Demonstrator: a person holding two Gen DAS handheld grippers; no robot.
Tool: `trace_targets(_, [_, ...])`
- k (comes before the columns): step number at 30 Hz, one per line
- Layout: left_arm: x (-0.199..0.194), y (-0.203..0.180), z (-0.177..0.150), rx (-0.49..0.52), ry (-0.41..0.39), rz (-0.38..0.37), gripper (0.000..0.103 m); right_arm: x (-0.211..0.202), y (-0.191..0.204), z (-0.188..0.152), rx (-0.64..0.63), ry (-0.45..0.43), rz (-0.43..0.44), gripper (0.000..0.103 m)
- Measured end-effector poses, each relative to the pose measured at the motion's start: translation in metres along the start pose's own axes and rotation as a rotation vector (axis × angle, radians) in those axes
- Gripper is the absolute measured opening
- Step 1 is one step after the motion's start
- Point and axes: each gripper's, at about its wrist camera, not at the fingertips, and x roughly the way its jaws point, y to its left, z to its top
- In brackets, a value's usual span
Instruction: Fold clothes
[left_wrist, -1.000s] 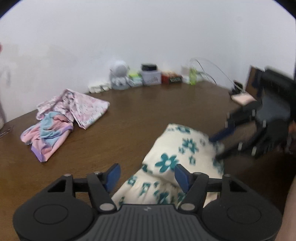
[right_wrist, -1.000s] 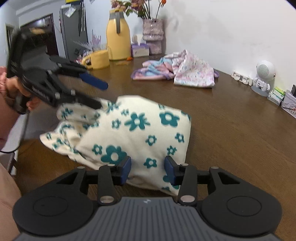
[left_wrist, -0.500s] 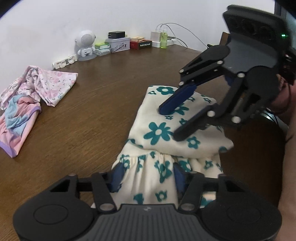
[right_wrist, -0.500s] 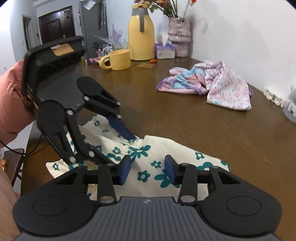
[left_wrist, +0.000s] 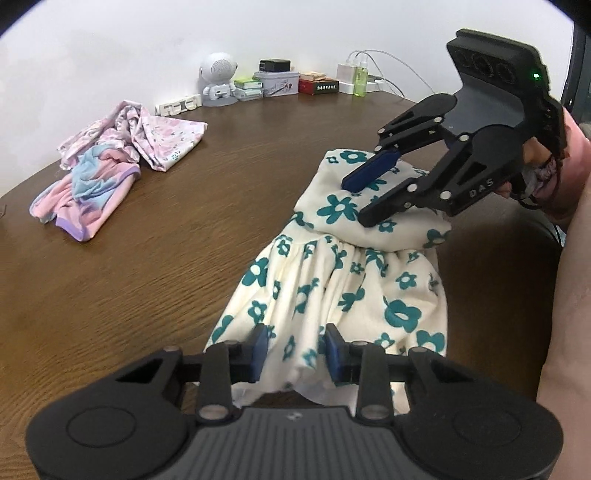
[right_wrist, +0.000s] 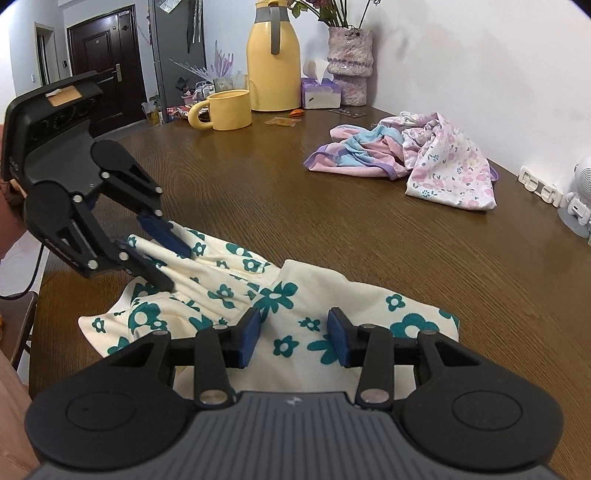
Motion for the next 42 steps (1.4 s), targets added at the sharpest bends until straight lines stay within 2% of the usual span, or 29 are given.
trace_targets(1, [-0.004, 0.0, 0.004, 0.004, -0.023, 0.004, 0.032, 0.0, 0.0, 0.0, -0.001, -0.001, -0.001, 0.041])
trace_targets(2, [-0.009, 0.0, 0.009, 0.007, -0.056, 0.007, 0.036, 0.0, 0.001, 0.0, -0.002, -0.002, -0.002, 0.041])
trace_targets(3, [-0.013, 0.001, 0.014, 0.006, -0.084, 0.002, 0.049, 0.001, 0.001, 0.0, -0.003, -0.004, -0.003, 0.041])
trace_targets(5, [-0.015, 0.003, 0.025, 0.007, -0.12, -0.012, 0.062, 0.001, 0.001, 0.0, -0.005, -0.005, -0.005, 0.041])
trace_targets(12, [0.032, 0.011, 0.048, 0.057, 0.012, -0.064, 0.062, 0.0, 0.002, -0.001, -0.005, -0.014, -0.009, 0.041])
trace_targets(17, [0.048, 0.014, 0.05, 0.088, 0.052, -0.098, 0.062, 0.0, 0.003, -0.001, -0.017, -0.016, -0.012, 0.042])
trace_targets(22, [0.052, 0.016, 0.048, 0.082, 0.07, -0.132, 0.05, 0.0, 0.007, -0.002, -0.034, -0.016, -0.025, 0.042])
trace_targets(24, [0.05, 0.016, 0.047, 0.058, 0.075, -0.139, 0.029, 0.0, 0.008, -0.002, -0.041, -0.016, -0.03, 0.042])
trace_targets(26, [0.047, 0.016, 0.045, 0.034, 0.085, -0.143, 0.021, 0.0, 0.011, -0.002, -0.05, -0.015, -0.039, 0.042])
trace_targets(30, [0.035, 0.019, 0.035, -0.013, 0.082, -0.124, 0.021, 0.001, 0.012, -0.003, -0.055, -0.016, -0.052, 0.041])
trace_targets(36, [0.023, 0.022, 0.021, -0.024, 0.077, -0.053, 0.035, 0.0, 0.013, -0.004, -0.057, -0.02, -0.053, 0.041])
trace_targets(37, [0.022, 0.022, 0.02, -0.026, 0.081, -0.045, 0.034, 0.0, 0.013, -0.005, -0.057, -0.02, -0.053, 0.041])
trace_targets(39, [0.019, 0.02, 0.019, -0.035, 0.089, -0.036, 0.017, 0.0, 0.013, -0.005, -0.057, -0.021, -0.053, 0.041])
trace_targets(41, [0.016, 0.018, 0.017, -0.04, 0.091, -0.024, 0.013, 0.0, 0.014, -0.005, -0.057, -0.021, -0.053, 0.041])
trace_targets(42, [0.014, 0.017, 0.015, -0.037, 0.087, -0.015, 0.016, 0.0, 0.014, -0.005, -0.058, -0.021, -0.053, 0.041])
